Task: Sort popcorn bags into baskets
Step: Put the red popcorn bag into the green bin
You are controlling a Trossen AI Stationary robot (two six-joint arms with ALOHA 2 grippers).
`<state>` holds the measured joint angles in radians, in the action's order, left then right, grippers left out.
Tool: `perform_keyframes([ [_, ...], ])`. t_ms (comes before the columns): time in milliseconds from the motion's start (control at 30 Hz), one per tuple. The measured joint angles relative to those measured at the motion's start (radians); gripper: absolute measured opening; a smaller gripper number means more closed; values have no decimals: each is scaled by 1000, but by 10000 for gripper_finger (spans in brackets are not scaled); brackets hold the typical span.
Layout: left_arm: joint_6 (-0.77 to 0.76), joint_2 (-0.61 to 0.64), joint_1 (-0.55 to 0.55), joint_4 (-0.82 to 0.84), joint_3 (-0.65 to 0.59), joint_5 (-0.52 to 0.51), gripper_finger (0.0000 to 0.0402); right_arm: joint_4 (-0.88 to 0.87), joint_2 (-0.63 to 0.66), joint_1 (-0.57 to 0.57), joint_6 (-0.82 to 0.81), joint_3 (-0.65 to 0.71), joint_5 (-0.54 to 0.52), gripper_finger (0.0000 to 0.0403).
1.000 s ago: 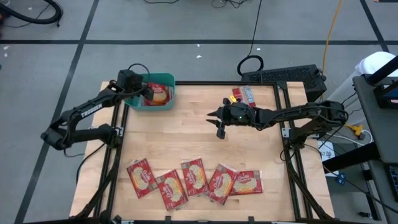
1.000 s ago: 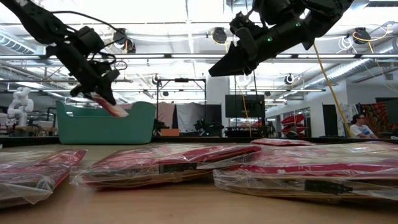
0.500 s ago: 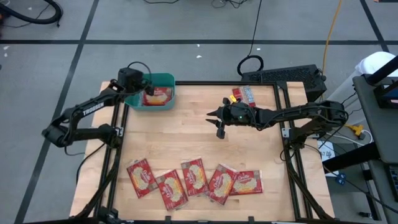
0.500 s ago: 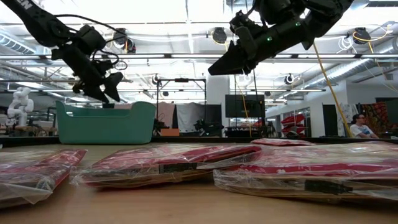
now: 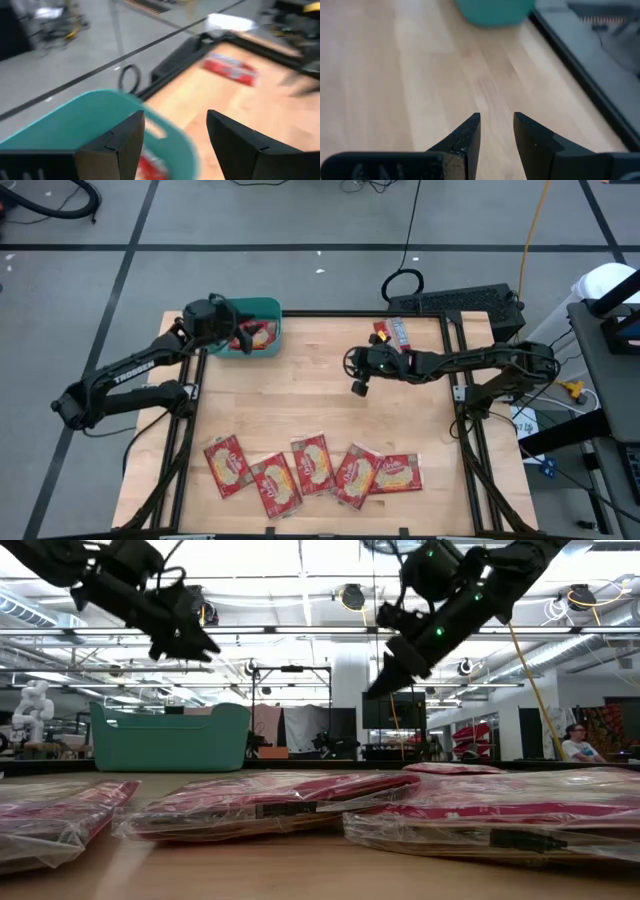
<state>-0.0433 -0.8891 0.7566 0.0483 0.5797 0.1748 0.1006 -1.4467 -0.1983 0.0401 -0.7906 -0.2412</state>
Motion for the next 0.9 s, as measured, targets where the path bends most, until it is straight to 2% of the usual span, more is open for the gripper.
perform_keyframes([
  [200,47,11,-170,5,0,1,195,-208,0,-62,-5,0,28,118],
  [433,57,-40,-342,0,0,-1,181,-361,0,-135,76,0,2,152],
  [600,58,-94,-474,-1,0,-92,179,-460,0,-183,103,0,-3,180],
  [767,43,-166,-577,-76,0,-168,179,-549,0,-202,244,0,-157,201],
  [900,51,-225,-635,-197,0,-176,179,-553,0,-210,310,0,-204,205],
])
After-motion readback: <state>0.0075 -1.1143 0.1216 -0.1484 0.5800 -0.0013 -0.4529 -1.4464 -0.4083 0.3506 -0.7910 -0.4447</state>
